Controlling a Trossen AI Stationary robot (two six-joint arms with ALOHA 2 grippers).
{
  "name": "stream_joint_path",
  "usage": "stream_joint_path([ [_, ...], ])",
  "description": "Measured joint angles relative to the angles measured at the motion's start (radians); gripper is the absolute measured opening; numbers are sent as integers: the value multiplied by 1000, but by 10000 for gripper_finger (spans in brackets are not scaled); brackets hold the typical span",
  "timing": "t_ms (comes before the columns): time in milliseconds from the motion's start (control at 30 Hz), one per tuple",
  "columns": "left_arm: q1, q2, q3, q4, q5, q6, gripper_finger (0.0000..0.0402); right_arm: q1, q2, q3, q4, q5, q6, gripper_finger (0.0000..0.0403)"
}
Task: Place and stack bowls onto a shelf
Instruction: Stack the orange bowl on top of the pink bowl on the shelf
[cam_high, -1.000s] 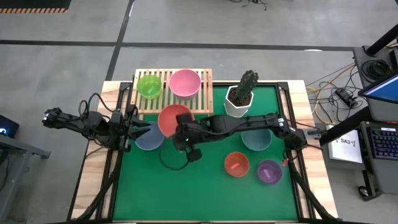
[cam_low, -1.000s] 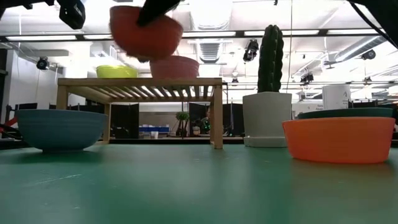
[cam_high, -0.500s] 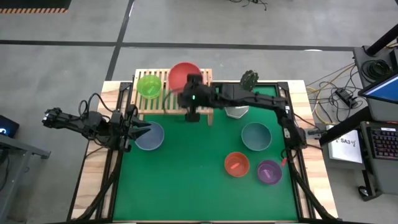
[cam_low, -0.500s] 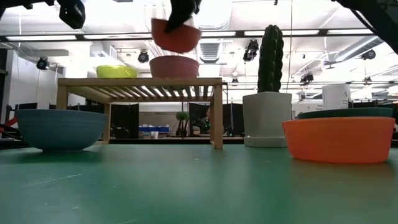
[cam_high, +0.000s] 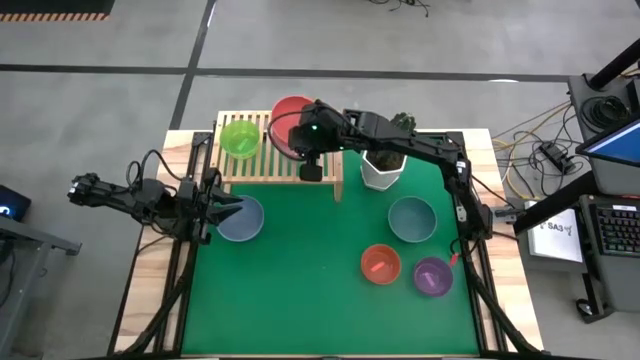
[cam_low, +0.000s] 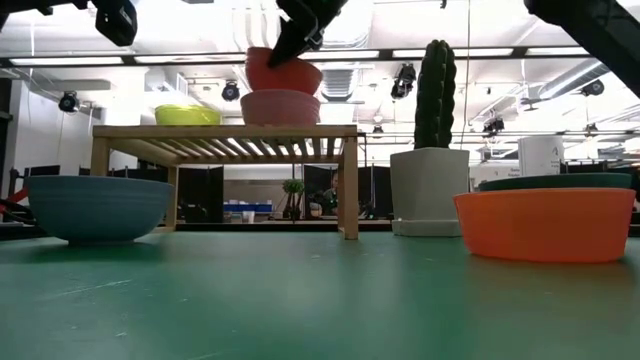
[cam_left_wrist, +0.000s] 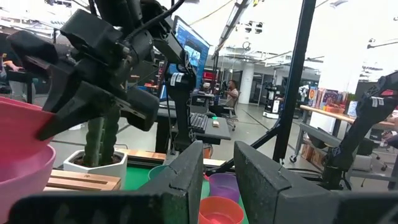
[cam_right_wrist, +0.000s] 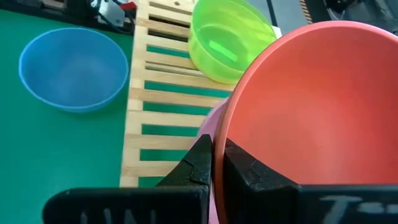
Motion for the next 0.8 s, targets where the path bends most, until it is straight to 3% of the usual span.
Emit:
stream_joint_path([
  [200,0,0,0,0,0,0,74,-3,8,-2,-1,2,-7,14],
  [600,0,0,0,0,0,0,74,-5,7,-3,0,9,6,74],
  [800,0,0,0,0,0,0,74,-5,7,-3,7,9,34,78],
])
